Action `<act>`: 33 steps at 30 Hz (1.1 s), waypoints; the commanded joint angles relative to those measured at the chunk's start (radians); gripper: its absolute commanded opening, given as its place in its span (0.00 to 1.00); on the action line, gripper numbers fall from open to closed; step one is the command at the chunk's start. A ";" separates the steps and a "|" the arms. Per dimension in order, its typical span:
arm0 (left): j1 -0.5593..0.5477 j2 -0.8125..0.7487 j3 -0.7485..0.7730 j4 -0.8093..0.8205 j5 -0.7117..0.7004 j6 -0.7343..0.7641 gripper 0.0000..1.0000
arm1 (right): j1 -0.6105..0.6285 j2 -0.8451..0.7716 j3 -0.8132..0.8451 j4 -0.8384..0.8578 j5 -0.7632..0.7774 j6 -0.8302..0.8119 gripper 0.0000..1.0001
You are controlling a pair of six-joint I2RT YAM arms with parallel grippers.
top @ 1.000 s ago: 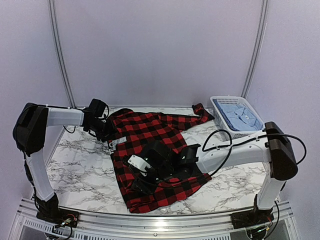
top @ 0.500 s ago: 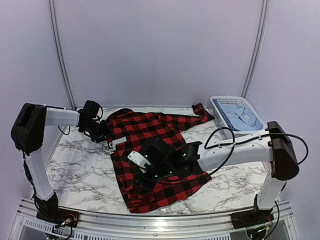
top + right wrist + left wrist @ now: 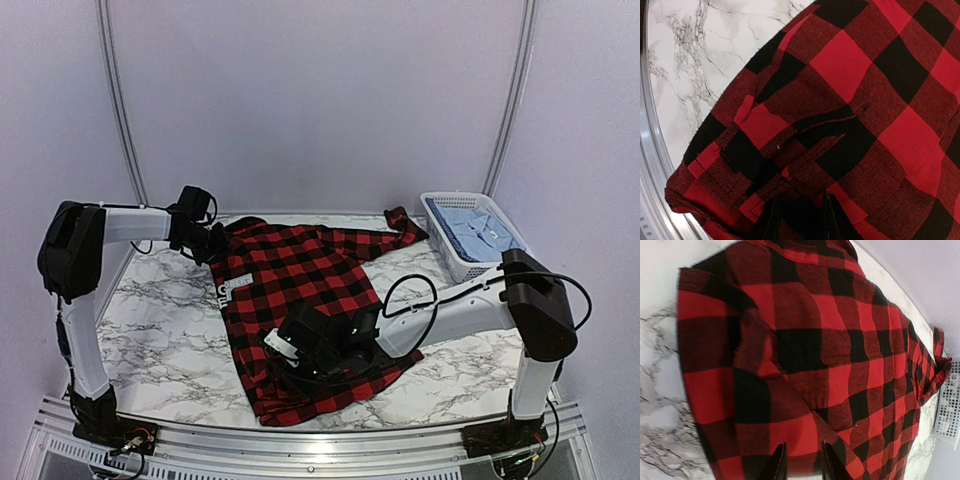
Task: Fold and stack the long sleeve shirts
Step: Smooth out the 1/3-folded shirt at the center of the board.
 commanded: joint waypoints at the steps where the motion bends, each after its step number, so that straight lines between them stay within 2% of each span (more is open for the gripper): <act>1: -0.065 0.046 0.036 0.007 0.028 -0.006 0.20 | 0.006 -0.002 0.015 0.010 0.059 0.030 0.26; 5: -0.071 0.098 0.053 0.021 0.035 -0.029 0.10 | 0.005 -0.007 0.049 -0.011 0.077 0.037 0.26; 16: -0.070 0.276 0.207 0.018 0.069 -0.025 0.09 | -0.021 -0.045 0.069 -0.028 0.127 0.069 0.26; 21: -0.068 0.245 0.236 0.011 0.071 0.006 0.17 | -0.054 -0.077 0.037 -0.016 0.133 0.085 0.26; 27: -0.003 0.112 0.219 -0.028 0.035 0.035 0.31 | -0.102 -0.109 0.005 -0.018 0.145 0.096 0.26; 33: 0.089 0.032 0.111 -0.040 0.003 0.046 0.32 | -0.156 -0.144 -0.040 -0.006 0.153 0.120 0.26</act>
